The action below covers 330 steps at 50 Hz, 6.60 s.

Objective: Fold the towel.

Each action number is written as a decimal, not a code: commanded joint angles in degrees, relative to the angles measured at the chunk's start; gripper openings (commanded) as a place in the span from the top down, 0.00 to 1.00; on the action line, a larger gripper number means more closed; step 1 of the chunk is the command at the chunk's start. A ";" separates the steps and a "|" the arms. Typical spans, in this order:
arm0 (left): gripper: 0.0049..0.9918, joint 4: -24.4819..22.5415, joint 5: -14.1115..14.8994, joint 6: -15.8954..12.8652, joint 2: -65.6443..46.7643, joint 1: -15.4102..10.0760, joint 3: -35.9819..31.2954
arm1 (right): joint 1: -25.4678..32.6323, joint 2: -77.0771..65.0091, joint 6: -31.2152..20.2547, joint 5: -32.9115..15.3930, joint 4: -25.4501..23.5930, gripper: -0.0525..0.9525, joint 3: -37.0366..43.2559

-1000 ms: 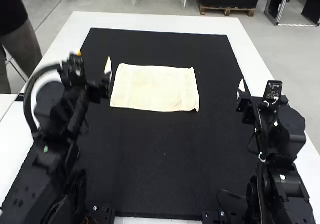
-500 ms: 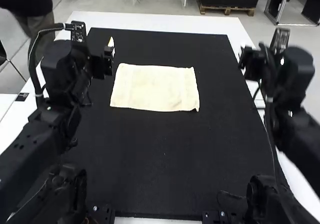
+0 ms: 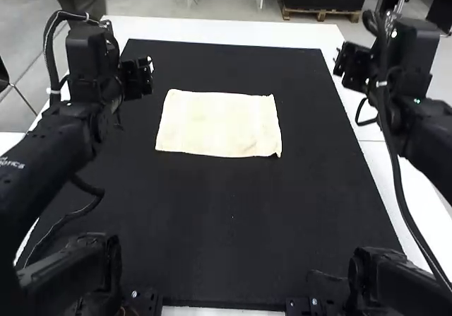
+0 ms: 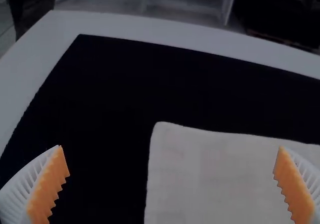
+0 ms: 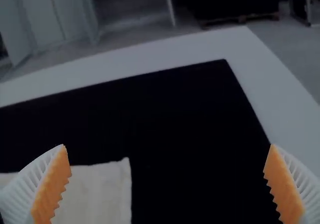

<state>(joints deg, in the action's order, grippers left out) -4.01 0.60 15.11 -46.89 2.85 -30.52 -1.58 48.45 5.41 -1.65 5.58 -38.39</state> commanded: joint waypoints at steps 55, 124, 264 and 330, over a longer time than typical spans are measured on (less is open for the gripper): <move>0.02 4.80 3.79 1.76 -23.59 6.20 -18.43 | -7.64 47.09 3.29 13.43 -11.91 0.04 -31.13; 0.02 6.38 6.69 4.40 -52.86 0.05 -45.50 | -7.29 79.87 8.21 13.69 -16.13 0.05 -63.74; 0.02 5.86 6.61 3.69 -55.59 0.05 -45.06 | -10.10 109.93 4.61 15.98 -47.07 0.10 -108.65; 0.02 5.77 6.61 3.69 -55.67 -0.83 -44.89 | -7.47 110.72 7.33 15.80 -46.89 0.09 -109.44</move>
<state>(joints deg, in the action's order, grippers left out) 2.20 6.55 18.94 -101.34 2.59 -74.35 -9.96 157.82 12.08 14.15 -41.45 -145.38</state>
